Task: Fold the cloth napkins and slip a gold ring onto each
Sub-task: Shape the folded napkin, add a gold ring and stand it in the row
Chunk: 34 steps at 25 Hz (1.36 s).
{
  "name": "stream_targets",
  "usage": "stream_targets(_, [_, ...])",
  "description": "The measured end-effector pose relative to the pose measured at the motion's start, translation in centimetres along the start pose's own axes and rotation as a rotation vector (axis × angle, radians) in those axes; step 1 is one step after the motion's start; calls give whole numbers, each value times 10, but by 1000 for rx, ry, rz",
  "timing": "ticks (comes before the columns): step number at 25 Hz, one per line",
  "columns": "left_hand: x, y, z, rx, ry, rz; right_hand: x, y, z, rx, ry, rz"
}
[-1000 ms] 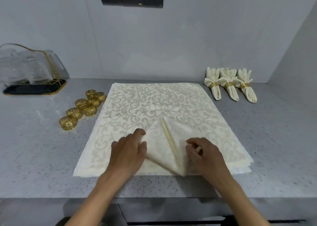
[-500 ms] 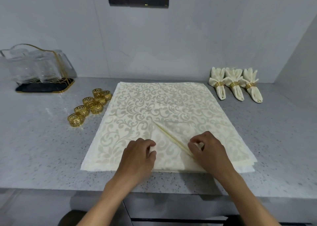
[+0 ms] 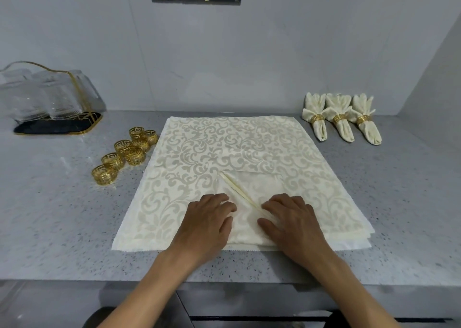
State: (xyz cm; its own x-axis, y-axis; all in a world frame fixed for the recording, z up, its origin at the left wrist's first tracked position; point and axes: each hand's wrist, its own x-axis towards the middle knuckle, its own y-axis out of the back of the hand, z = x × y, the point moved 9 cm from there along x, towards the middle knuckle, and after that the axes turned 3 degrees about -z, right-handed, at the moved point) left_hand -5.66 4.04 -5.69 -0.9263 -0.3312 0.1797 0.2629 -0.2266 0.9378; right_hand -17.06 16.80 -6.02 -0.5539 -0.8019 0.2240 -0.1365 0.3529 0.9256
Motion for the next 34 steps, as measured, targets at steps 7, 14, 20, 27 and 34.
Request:
stream_targets(7, [33,7,25,253,-134,-54,5,0,1,25,151,47])
stream_targets(14, [47,-39,-16,220,32,-383,33,21,1,61,-88,112])
stream_targets(20, [45,-40,-19,153,19,-330,24,-14,11,-121,-132,-217])
stream_targets(27, [36,-11,-3,21,-90,-183,-13,-18,1,-117,-73,-167])
stream_targets(34, [-19,12,6,40,-165,-155,-11,-16,3,-66,-50,-105])
